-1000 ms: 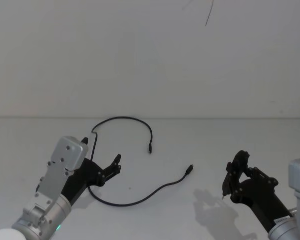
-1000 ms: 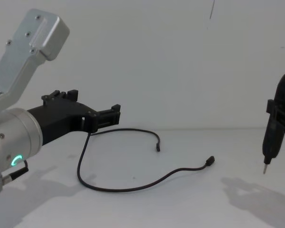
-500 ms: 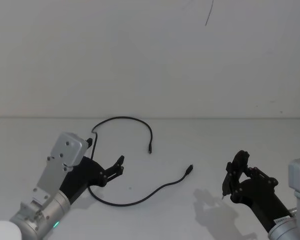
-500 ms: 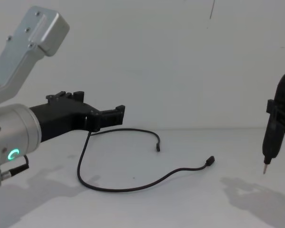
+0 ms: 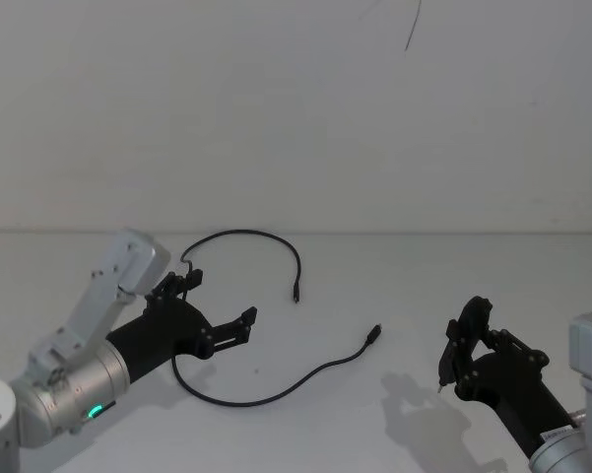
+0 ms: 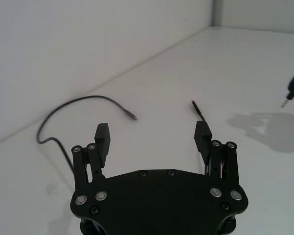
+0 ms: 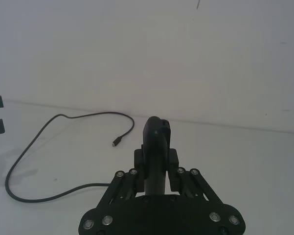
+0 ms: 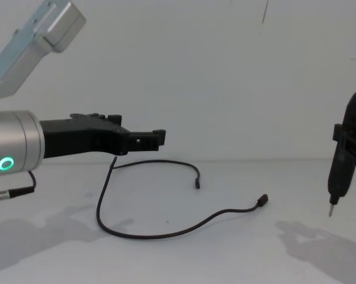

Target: Pick up the data cable with the one hand.

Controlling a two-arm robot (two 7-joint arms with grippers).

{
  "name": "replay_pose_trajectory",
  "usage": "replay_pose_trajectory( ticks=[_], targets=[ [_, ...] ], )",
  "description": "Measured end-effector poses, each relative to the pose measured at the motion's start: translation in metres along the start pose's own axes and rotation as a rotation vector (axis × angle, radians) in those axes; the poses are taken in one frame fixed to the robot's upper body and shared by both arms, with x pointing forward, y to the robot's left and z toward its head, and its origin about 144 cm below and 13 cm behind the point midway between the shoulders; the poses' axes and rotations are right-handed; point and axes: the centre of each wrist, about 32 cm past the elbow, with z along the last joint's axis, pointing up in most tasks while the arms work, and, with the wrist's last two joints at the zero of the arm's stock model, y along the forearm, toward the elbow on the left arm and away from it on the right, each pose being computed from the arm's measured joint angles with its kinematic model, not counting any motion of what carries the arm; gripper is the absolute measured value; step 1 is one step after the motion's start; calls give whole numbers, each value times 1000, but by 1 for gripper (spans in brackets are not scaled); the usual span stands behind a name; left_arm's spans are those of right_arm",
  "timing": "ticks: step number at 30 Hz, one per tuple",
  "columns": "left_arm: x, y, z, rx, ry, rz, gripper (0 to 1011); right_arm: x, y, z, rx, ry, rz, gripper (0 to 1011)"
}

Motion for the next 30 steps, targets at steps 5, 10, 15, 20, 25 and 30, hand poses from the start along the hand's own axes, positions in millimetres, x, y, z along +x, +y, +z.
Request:
replay_pose_trajectory(
  ticks=[5,10,15,20,25,30],
  targets=[
    [16,-5,7,41,30,-77,1001,0,0,0,0,0,0,263],
    [27,-9,12,79,53,-125,1001,0,0,0,0,0,0,263],
    [36,-14,16,122,73,-168,1001,0,0,0,0,0,0,263],
    [44,-18,19,155,85,-200,1001,0,0,0,0,0,0,263],
    [52,-25,22,191,89,-246,1001,0,0,0,0,0,0,263],
    [59,-32,24,218,80,-279,1001,0,0,0,0,0,0,263]
  ],
)
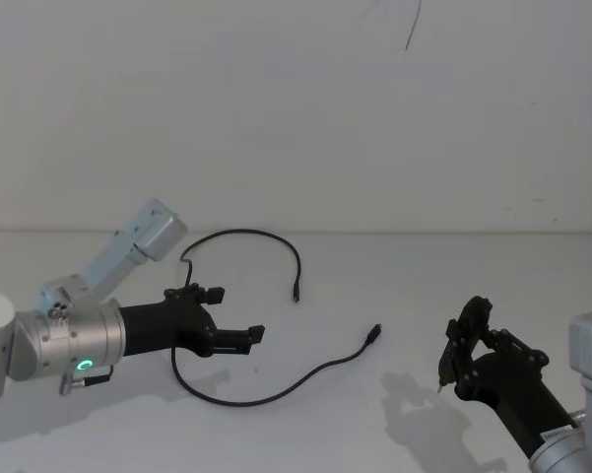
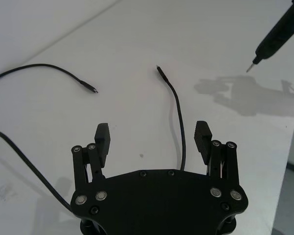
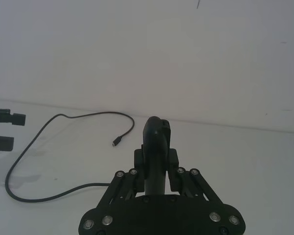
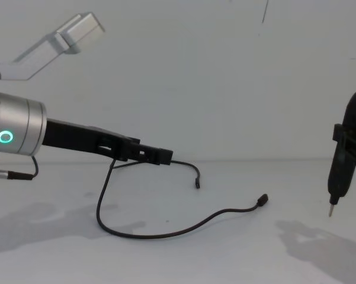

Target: Pick up the data cable with the one hand.

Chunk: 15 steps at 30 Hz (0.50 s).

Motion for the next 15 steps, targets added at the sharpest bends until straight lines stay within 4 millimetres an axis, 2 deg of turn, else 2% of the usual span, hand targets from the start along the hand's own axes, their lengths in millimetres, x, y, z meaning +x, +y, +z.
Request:
replay_pose_trajectory(
  ticks=[15],
  targets=[
    [20,-24,9,65,-88,-105,1001,0,0,0,0,0,0,263]
  ],
)
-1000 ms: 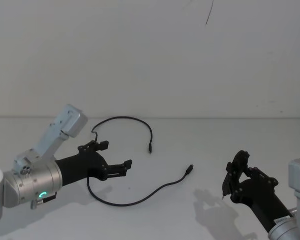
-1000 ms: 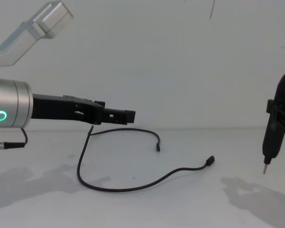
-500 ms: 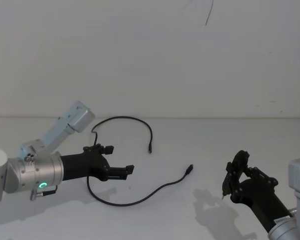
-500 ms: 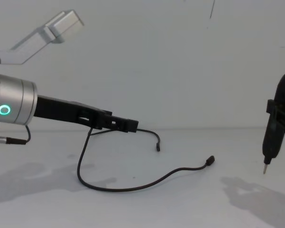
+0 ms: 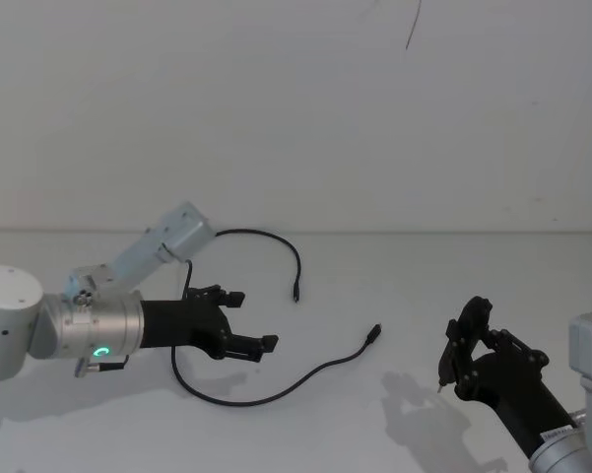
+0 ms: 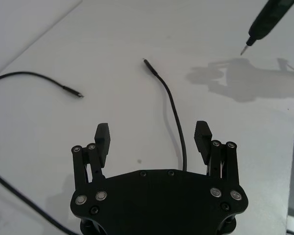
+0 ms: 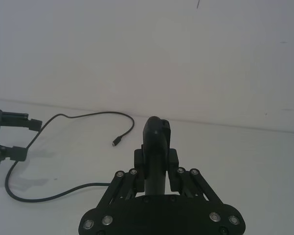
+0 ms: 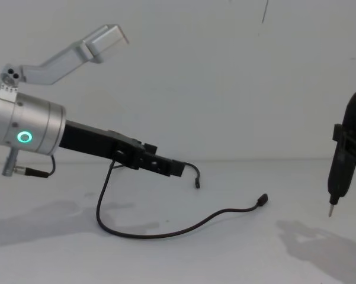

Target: Pick up the data cable with the one hand.

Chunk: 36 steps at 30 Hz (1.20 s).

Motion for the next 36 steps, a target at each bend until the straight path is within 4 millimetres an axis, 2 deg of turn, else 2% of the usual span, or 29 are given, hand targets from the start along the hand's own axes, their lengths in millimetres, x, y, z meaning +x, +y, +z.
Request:
replay_pose_trajectory(
  ticks=[13,24,36],
  targets=[
    [2,-12,3,10,-56,-38,1001,0,0,0,0,0,0,263],
    [-7,-18,-1,-12,-2,29,1001,0,0,0,0,0,0,263],
    [-13,-33,-4,-27,47,70,1001,0,0,0,0,0,0,263]
  ],
)
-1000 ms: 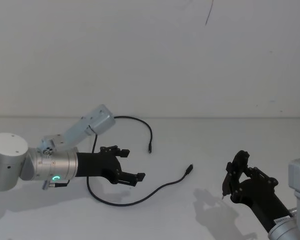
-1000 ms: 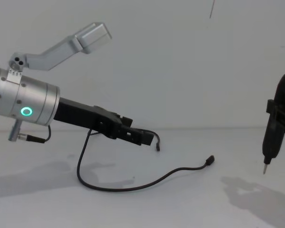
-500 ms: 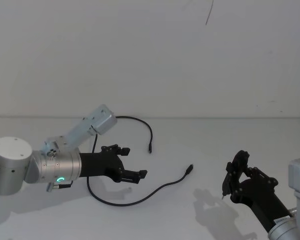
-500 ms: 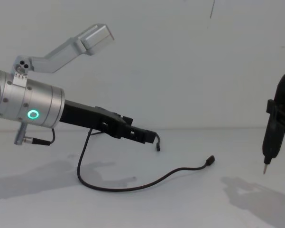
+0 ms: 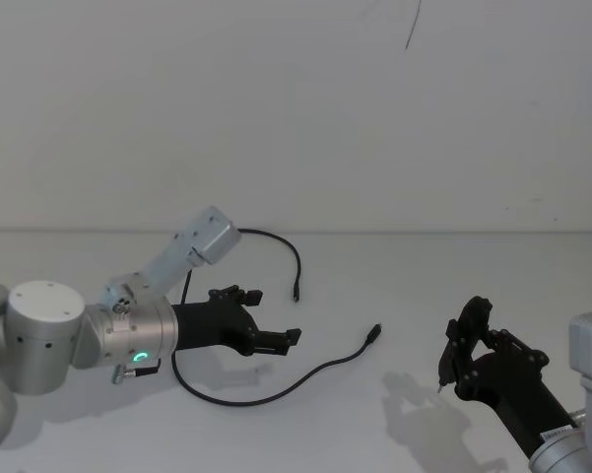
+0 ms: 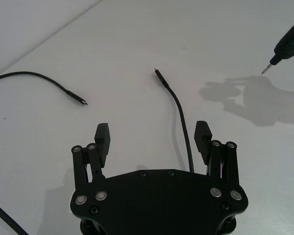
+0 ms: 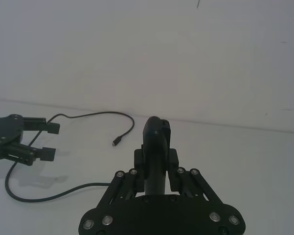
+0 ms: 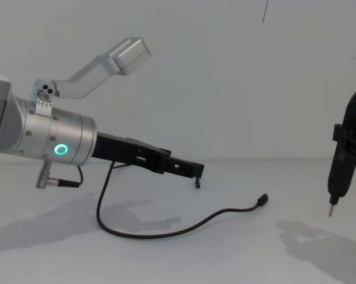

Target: Pick up the data cable with the one hand.

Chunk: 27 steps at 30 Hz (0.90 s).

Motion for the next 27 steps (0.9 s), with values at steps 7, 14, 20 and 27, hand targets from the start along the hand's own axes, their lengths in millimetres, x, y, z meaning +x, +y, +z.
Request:
replay_pose_trajectory(
  ticks=[7,14,20,27],
  targets=[
    [-1,-3,-1,-1,4,7,1001,0,0,0,0,0,0,263],
    [-1,-6,1,4,-42,-10,1001,0,0,0,0,0,0,263],
    [-1,-12,6,19,-109,-58,1001,0,0,0,0,0,0,263],
    [-1,-19,12,37,-155,-92,1001,0,0,0,0,0,0,263]
  ],
)
